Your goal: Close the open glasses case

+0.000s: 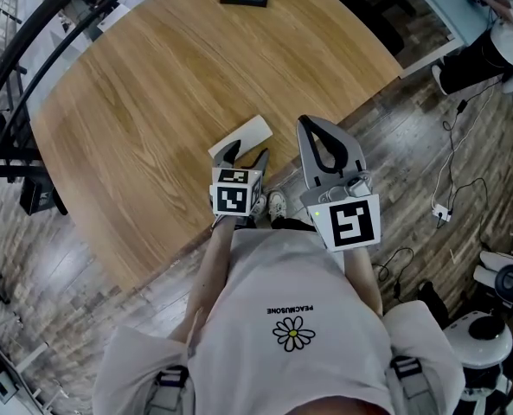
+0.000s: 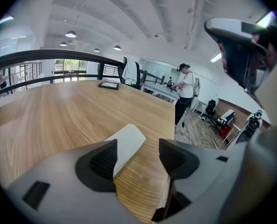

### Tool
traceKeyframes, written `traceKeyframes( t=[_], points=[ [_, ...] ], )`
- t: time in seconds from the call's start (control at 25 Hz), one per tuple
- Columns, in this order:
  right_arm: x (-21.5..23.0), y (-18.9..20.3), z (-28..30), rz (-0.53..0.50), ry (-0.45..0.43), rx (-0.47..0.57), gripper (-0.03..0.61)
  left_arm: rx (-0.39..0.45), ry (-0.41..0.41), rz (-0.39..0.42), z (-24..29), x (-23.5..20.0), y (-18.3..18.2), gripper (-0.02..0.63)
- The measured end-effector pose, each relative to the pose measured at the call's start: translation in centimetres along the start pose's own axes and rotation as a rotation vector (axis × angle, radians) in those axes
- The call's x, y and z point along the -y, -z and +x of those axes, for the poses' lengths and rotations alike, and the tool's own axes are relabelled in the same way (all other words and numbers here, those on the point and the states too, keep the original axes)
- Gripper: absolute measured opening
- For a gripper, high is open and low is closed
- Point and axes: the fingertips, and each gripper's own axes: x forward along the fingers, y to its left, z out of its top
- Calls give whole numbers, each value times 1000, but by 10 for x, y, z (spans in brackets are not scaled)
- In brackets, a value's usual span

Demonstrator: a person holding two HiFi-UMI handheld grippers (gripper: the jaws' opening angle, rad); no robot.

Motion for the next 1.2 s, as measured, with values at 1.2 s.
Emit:
traceKeyframes(
  t=[1.2],
  points=[
    [22, -12, -9, 24, 85, 78, 6, 719, -90, 362, -151, 62, -229, 18]
  ],
)
